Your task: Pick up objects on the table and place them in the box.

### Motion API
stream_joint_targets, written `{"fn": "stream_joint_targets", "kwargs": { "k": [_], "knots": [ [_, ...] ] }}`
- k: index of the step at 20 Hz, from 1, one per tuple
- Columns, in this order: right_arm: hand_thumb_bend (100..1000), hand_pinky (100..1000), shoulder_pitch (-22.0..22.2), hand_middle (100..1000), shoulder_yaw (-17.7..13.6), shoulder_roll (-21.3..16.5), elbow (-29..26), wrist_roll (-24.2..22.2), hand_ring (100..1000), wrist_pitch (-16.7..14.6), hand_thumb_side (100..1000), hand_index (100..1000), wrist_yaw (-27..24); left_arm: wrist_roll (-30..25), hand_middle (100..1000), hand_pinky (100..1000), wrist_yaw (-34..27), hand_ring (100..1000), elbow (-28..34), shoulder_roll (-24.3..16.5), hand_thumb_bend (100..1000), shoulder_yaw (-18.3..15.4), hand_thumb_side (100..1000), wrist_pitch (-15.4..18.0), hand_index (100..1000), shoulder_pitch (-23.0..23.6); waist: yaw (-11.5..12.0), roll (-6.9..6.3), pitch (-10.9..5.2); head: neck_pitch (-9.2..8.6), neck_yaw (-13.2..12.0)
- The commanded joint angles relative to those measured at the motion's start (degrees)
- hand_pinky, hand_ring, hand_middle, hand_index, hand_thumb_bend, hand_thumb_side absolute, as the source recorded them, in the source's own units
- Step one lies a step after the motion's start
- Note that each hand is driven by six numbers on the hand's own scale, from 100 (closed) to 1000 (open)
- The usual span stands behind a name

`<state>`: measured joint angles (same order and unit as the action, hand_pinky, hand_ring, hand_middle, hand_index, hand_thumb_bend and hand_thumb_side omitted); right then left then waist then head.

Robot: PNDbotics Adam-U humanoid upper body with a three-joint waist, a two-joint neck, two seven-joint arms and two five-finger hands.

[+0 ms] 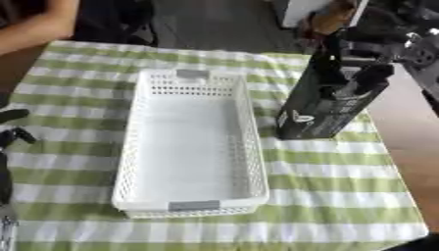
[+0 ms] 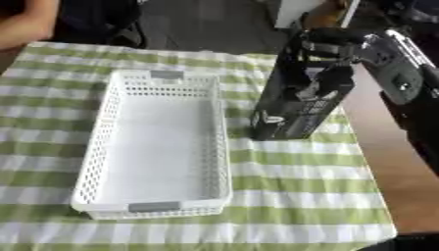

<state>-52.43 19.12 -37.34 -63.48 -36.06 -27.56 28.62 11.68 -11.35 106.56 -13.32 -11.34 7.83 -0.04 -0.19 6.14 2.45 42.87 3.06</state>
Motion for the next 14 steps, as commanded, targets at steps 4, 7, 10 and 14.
{"fn": "stream_joint_targets", "kwargs": {
  "k": [4, 7, 10, 14],
  "knots": [
    [362, 487, -0.77, 577, -0.51, -0.42, 3.72, -11.73, 594, -12.55, 374, 711, 2.92, -0.07, 712, 315, 0.23, 577, 0.79, -1.09, 100, 0.01, 1000, -0.01, 638, -0.25, 0.15, -0.26, -0.69, -0.16, -0.24],
    [274, 416, -0.89, 525, -0.92, 0.22, 5.62, -10.68, 541, -12.86, 371, 664, 4.86, -0.08, 711, 315, 0.21, 577, 0.77, -1.05, 100, 0.02, 1000, -0.01, 638, -0.29, 0.21, -0.31, -0.64, -0.17, -0.24],
    [207, 367, -0.85, 484, -1.27, 0.41, 6.53, -9.03, 501, -13.23, 372, 630, 6.33, -0.09, 712, 315, 0.2, 577, 0.75, -1.04, 100, 0.02, 1000, -0.01, 638, -0.3, 0.22, -0.32, -0.62, -0.2, -0.31],
    [154, 341, -0.7, 464, -1.78, 0.14, 6.24, -7.02, 482, -13.35, 387, 599, 6.95, -0.12, 712, 315, 0.19, 577, 0.72, -1.03, 100, 0.03, 1000, -0.02, 638, -0.29, 0.19, -0.32, -0.67, -0.23, -0.36]
  ]
}}
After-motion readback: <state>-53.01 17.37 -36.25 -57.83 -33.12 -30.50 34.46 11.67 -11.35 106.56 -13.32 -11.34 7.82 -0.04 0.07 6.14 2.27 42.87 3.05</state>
